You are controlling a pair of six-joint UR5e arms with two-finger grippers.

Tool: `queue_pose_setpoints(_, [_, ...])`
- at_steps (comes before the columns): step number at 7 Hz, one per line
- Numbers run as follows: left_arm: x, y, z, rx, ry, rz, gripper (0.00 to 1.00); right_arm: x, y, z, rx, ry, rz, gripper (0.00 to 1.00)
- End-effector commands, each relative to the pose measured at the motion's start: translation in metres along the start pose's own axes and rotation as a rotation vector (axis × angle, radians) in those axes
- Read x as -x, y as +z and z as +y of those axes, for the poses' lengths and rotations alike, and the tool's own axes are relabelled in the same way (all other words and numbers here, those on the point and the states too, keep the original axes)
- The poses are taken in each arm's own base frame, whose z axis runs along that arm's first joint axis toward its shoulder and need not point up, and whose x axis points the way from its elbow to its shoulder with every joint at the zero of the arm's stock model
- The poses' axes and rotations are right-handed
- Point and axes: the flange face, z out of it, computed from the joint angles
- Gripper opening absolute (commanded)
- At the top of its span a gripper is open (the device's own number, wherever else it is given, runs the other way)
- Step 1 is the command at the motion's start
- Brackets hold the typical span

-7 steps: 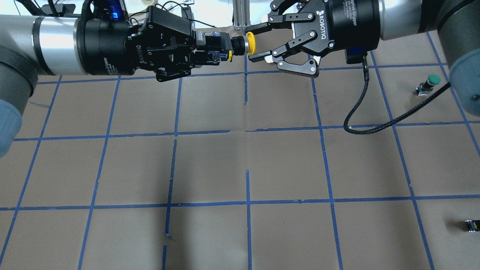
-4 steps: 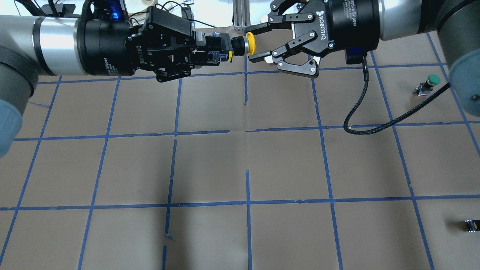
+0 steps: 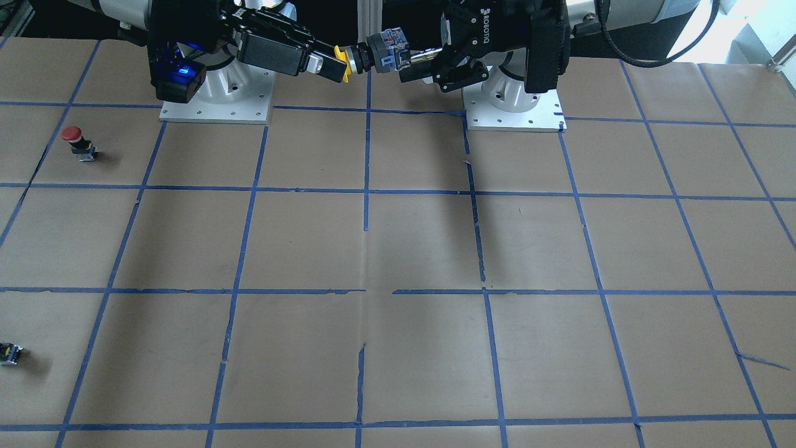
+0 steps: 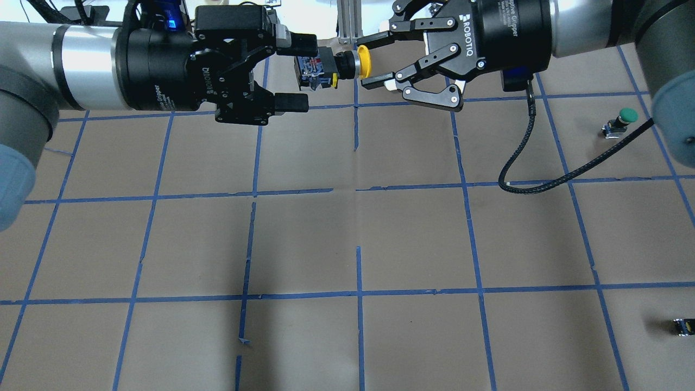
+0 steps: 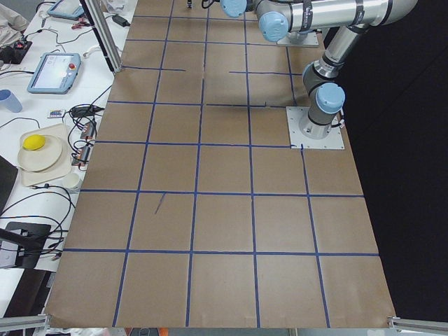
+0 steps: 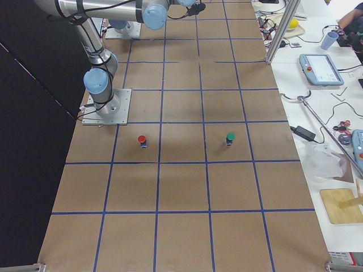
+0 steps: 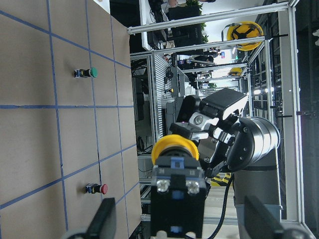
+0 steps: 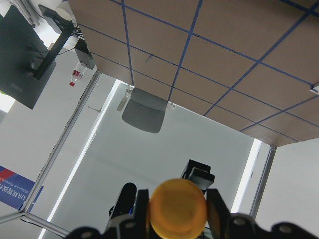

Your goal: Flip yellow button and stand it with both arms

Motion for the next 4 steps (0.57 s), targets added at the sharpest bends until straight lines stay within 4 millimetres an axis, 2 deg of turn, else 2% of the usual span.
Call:
queue_pose_setpoints(1, [0.000, 0.001, 0.001, 0.003, -0.027, -0.008, 1.00, 0.012, -0.043, -0.030, -0.121, -0.033, -0.062, 0.11])
queue_pose_setpoints(2, [0.000, 0.000, 0.001, 0.004, -0.037, -0.016, 1.00, 0.016, -0.076, -0.054, -0.208, -0.091, -0.085, 0.11])
queue_pose_setpoints(3, [-0.002, -0.001, 0.000, 0.004, -0.054, -0.039, 0.99, 0.014, -0.087, -0.069, -0.289, -0.151, -0.051, 0.10])
queue_pose_setpoints(4, [0.009, -0.001, -0.001, 0.016, -0.083, -0.119, 0.99, 0.007, -0.093, -0.085, -0.419, -0.266, 0.067, 0.09])
